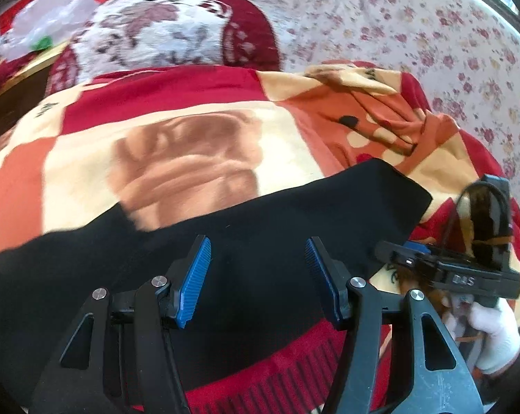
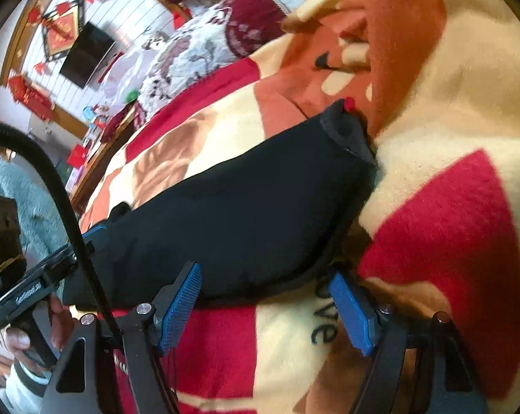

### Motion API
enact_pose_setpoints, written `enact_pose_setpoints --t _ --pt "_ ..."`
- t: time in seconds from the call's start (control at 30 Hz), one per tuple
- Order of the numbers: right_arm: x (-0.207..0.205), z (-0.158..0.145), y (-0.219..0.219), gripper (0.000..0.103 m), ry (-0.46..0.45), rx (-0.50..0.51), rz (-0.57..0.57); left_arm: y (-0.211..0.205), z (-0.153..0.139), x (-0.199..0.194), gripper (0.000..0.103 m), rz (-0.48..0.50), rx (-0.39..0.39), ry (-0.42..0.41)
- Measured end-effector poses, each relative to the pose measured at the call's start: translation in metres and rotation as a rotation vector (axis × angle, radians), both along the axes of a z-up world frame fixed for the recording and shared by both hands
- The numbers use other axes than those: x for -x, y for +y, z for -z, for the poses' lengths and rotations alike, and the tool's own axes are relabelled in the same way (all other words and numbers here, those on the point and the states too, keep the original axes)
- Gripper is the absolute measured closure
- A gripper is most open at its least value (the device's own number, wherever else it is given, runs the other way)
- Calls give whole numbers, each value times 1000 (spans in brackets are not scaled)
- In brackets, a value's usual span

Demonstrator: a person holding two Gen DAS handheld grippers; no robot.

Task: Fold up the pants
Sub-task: 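Grasp the strip end with the left gripper and lift it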

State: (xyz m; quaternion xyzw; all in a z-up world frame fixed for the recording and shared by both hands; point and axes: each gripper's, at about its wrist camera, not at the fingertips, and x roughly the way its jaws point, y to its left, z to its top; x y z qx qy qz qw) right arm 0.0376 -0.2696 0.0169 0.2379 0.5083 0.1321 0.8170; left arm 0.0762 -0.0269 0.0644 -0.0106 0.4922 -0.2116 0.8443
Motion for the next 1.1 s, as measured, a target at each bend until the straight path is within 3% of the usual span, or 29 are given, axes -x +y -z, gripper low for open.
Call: enact_pose_setpoints --t 0.27,0.47,0.53,0.63,0.9,1.1 --pt "-1 14 5 29 -6 -22 -4 -39 10 -43 46 166 10 28" --pt "-1 23 -10 29 -5 -160 64 -75 26 -74 46 248 -1 71" --pt "-1 20 -12 34 -2 -181 76 -91 33 -83 46 314 8 122" --pt "3 17 -16 35 -23 -191 94 -108 35 -90 46 366 -30 110" --pt "5 19 -12 34 -46 -170 86 -153 49 -111 46 573 19 228" --pt "6 24 -17 29 -66 -227 104 -177 64 -110 46 692 -30 246"
